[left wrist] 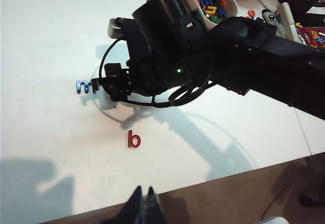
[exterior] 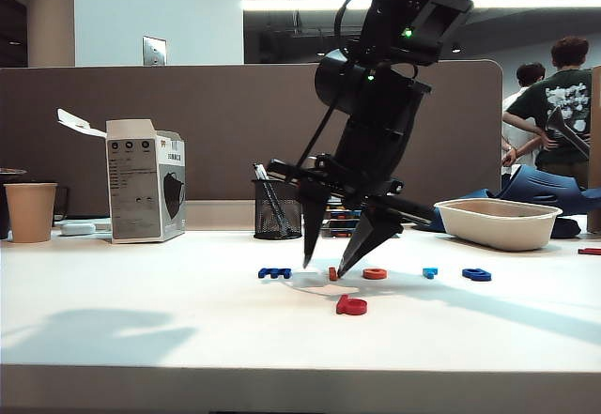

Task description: Select the appropriate letters from the row of letter magnets placed on the table to arrange into the word "big".

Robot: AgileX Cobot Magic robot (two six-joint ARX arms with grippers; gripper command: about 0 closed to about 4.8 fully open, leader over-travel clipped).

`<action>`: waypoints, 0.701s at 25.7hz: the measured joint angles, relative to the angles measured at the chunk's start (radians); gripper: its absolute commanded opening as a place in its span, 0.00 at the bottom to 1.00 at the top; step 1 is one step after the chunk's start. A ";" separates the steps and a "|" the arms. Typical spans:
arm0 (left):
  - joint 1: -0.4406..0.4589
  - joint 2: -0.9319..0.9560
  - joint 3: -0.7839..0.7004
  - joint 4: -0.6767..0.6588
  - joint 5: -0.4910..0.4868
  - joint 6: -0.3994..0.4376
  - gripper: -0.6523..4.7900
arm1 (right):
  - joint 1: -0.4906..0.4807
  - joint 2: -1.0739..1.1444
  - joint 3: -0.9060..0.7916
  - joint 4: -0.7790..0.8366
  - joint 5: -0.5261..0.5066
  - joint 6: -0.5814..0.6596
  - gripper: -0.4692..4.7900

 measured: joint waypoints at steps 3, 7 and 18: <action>0.000 0.000 0.000 0.000 0.000 0.000 0.11 | 0.002 0.009 0.009 -0.005 0.008 0.000 0.47; 0.000 0.000 0.000 0.000 0.000 0.000 0.11 | 0.010 0.024 0.019 -0.037 0.065 -0.004 0.46; 0.000 0.000 0.000 0.000 0.000 0.000 0.11 | 0.006 0.040 0.026 -0.072 0.120 -0.008 0.10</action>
